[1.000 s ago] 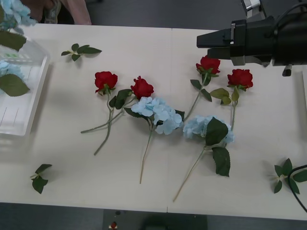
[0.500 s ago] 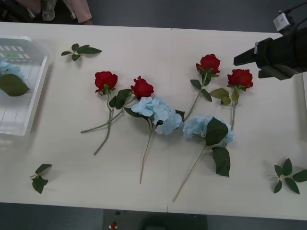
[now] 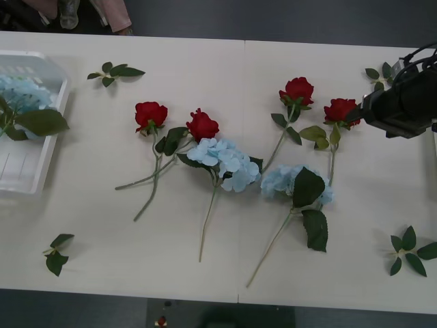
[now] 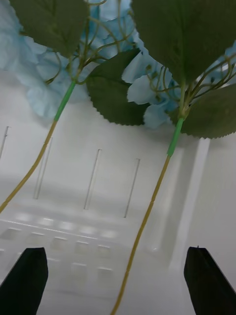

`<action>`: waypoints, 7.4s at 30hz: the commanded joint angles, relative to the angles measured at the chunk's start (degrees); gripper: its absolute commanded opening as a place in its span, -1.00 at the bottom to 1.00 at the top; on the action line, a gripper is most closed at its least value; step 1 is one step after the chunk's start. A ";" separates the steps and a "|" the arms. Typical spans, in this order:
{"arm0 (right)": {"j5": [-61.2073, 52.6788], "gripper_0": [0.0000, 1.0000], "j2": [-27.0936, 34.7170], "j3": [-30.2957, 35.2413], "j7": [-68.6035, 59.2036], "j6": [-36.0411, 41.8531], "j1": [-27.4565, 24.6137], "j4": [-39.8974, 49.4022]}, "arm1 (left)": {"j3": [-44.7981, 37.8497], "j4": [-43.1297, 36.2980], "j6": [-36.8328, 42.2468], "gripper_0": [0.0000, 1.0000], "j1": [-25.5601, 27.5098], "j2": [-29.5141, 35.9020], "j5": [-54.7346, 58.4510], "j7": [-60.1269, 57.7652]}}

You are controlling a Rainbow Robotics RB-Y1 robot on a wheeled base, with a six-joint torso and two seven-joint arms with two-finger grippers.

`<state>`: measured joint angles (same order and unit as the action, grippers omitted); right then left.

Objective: Put the red flowers into the right box and the blue flowers into the left box

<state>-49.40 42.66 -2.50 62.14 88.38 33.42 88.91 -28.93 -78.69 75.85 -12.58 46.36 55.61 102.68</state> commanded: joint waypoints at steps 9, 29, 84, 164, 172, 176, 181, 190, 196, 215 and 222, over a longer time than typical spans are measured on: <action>10.20 1.00 -5.57 -1.11 4.57 -8.93 0.77 -8.32 | -3.94 -1.99 3.87 0.70 0.02 7.87 17.34 3.23; 16.62 1.00 -10.49 -7.52 8.26 -26.42 4.11 -23.08 | 16.89 -19.92 -4.57 1.00 -6.75 1.72 12.24 -12.59; 20.40 -1.00 -11.63 -9.98 9.05 -27.12 5.34 -25.28 | 46.16 -2.69 -8.17 1.00 -22.84 -15.77 -13.95 -35.62; 16.88 1.00 7.61 27.28 52.56 -14.73 4.37 -34.86 | 54.51 8.21 -15.82 -1.00 -33.21 -17.79 -24.67 -34.22; 4.66 1.00 7.00 26.58 52.38 0.21 4.37 -24.93 | 47.56 -9.02 -5.01 -1.00 -33.21 -14.72 -21.69 -33.86; 0.36 1.00 5.94 26.67 53.00 5.48 4.37 -20.80 | 43.08 -17.28 2.99 -1.00 -33.29 -12.70 -16.94 -33.69; -2.28 1.00 3.31 27.99 53.35 11.72 4.37 -16.05 | 39.83 -25.19 9.14 -1.00 -33.12 -10.06 -11.58 -32.99; -3.42 1.00 -4.25 30.80 44.83 21.62 4.37 -7.53 | 38.95 -31.70 -4.66 -1.00 -28.37 -13.05 -5.95 -33.69; -11.25 1.00 -4.60 27.99 46.50 20.78 4.37 -2.16 | 40.71 -30.55 -9.84 -1.00 -31.36 -20.78 -6.83 -35.01; -39.37 1.00 -10.32 29.83 56.95 19.63 3.49 -2.25 | 43.08 -17.55 -29.88 -1.00 -37.25 -40.21 -18.96 -46.43; -40.16 1.00 -11.90 29.04 56.69 18.58 3.49 -2.25 | 43.08 -16.84 -33.49 -1.00 -37.25 -40.21 -17.64 -52.23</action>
<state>-88.83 30.91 26.97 117.42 107.99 37.20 85.50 14.59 -94.44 43.39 -47.83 5.99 37.26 55.13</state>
